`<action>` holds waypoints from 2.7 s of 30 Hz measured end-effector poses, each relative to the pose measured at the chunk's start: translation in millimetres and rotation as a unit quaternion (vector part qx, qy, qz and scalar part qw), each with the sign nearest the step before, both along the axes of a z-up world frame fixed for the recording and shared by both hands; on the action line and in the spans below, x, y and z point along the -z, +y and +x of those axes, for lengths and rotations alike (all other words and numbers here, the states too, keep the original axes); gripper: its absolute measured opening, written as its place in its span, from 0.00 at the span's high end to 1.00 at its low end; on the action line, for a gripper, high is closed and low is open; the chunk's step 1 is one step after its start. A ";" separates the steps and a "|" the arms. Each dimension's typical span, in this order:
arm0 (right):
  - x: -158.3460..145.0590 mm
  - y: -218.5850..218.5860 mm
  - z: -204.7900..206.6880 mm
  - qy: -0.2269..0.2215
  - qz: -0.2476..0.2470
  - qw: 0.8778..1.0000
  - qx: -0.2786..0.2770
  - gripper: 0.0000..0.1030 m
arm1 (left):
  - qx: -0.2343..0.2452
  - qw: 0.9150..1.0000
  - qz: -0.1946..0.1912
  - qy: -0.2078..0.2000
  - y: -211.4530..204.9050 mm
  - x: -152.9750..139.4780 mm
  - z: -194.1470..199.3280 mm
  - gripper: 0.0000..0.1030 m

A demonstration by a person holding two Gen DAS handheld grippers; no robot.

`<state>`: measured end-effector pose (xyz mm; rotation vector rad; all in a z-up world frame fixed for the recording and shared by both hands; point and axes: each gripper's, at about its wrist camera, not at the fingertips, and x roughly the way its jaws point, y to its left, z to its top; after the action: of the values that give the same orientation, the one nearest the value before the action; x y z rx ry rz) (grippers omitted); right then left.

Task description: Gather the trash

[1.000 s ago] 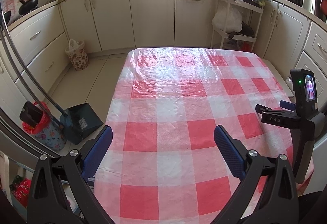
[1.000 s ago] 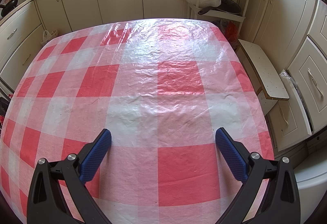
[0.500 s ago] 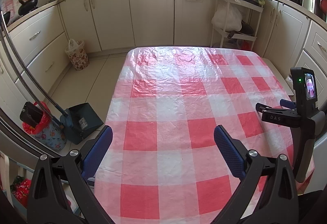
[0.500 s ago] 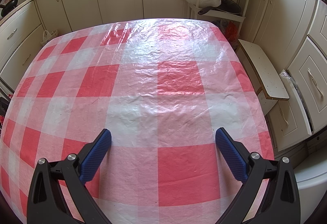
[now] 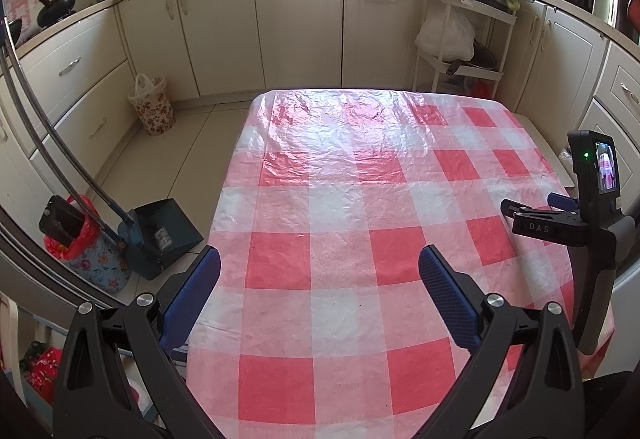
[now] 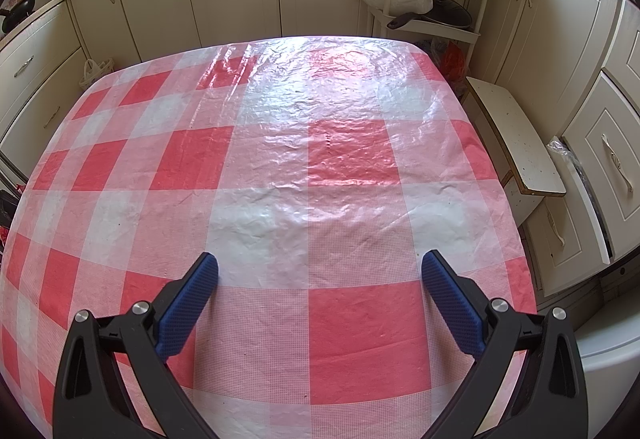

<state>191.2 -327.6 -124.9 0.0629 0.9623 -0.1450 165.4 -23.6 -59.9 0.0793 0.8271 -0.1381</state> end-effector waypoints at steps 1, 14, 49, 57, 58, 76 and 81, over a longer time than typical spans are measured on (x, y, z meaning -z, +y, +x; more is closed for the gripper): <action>0.0 0.1 0.0 0.000 0.000 1.000 0.000 0.06 | 0.000 1.000 -0.001 0.001 0.6 0.2 -0.7 0.07; 0.0 -0.1 0.0 0.000 0.000 1.000 0.000 0.06 | 0.007 1.000 -0.008 0.007 1.9 -1.2 -10.7 0.07; 0.0 0.0 0.0 0.000 0.000 1.000 0.000 0.06 | 0.002 1.000 -0.004 0.029 57.0 10.1 -70.6 0.07; 0.0 -0.1 -0.1 0.000 0.000 1.000 0.000 0.06 | 0.049 0.998 0.026 0.038 35.3 20.0 -73.9 0.07; 0.0 -0.2 -0.1 0.000 0.000 1.000 0.000 0.06 | 0.053 0.997 0.027 0.040 33.6 21.1 -73.8 0.07; 1.4 -0.1 2.0 0.000 0.000 1.000 0.000 0.05 | 0.081 0.994 0.007 0.069 5.1 24.6 -57.9 0.07; 2.2 -1.5 0.5 0.000 0.001 1.000 0.002 0.05 | 0.084 0.994 0.009 0.067 0.2 23.2 -58.3 0.07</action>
<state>191.6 -329.0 -127.1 0.0660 0.9622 -0.1479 107.0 -23.4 -83.1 0.1580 0.9563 -0.2970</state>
